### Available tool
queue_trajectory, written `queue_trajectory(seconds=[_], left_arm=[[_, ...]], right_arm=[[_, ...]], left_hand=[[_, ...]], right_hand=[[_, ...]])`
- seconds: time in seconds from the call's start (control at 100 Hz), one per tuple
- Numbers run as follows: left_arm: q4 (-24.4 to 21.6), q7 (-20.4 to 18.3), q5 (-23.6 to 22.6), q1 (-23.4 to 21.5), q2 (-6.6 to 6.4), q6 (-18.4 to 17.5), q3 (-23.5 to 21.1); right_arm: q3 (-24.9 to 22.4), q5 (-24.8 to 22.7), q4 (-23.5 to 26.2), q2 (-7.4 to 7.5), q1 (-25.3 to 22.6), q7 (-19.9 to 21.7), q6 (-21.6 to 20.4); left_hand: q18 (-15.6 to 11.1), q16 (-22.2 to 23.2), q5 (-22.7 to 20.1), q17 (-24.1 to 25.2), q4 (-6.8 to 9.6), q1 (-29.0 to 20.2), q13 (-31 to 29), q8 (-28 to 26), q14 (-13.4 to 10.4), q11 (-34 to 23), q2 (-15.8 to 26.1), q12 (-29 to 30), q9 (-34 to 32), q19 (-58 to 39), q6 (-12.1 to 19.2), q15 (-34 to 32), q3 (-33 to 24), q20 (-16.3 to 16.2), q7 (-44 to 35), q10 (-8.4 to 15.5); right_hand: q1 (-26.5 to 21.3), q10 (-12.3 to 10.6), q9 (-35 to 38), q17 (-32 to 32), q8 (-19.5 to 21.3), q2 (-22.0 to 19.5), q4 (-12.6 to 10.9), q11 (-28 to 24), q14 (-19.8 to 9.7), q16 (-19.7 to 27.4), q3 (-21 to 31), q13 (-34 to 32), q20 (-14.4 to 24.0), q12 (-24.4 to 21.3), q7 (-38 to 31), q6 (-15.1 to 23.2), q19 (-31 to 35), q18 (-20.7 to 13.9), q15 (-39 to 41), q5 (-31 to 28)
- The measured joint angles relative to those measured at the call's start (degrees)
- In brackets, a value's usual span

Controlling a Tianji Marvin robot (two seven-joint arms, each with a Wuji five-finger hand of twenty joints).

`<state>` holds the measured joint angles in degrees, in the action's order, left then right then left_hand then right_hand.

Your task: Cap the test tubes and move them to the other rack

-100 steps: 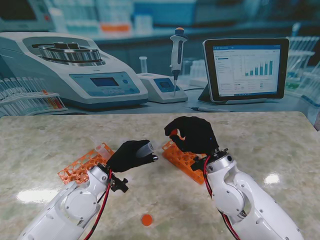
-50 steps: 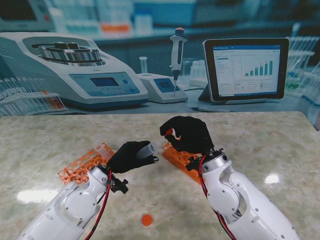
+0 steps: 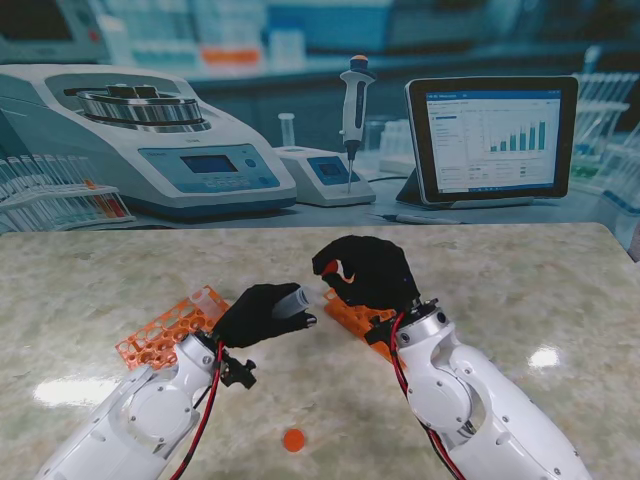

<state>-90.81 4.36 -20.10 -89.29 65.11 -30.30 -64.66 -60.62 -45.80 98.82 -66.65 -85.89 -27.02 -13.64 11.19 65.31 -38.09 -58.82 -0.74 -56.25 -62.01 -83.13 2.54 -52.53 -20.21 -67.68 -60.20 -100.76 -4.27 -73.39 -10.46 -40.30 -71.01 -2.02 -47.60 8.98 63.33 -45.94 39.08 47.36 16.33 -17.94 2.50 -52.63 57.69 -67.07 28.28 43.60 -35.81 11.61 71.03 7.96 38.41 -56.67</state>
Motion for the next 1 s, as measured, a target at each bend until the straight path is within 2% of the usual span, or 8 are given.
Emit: queue_trajectory(seconds=[1.0], left_arm=[[-0.2,0.1,0.0,0.0,-0.02,0.3,0.0]], right_arm=[[-0.8,-2.5,4.0,0.20,-4.3,-1.7,-1.9]], left_hand=[[0.0,0.0,0.0,0.0,0.00,0.0,0.0,0.0,0.0,0.0,0.0,0.0,0.0,0.0,0.0,0.0,0.0,0.0,0.0,0.0]], right_hand=[[0.0,0.0,0.0,-0.3,0.0,0.0,0.0,0.0,0.0,0.0,0.0,0.0,0.5,0.0,0.0,0.0,0.0,0.0,0.0,0.0]])
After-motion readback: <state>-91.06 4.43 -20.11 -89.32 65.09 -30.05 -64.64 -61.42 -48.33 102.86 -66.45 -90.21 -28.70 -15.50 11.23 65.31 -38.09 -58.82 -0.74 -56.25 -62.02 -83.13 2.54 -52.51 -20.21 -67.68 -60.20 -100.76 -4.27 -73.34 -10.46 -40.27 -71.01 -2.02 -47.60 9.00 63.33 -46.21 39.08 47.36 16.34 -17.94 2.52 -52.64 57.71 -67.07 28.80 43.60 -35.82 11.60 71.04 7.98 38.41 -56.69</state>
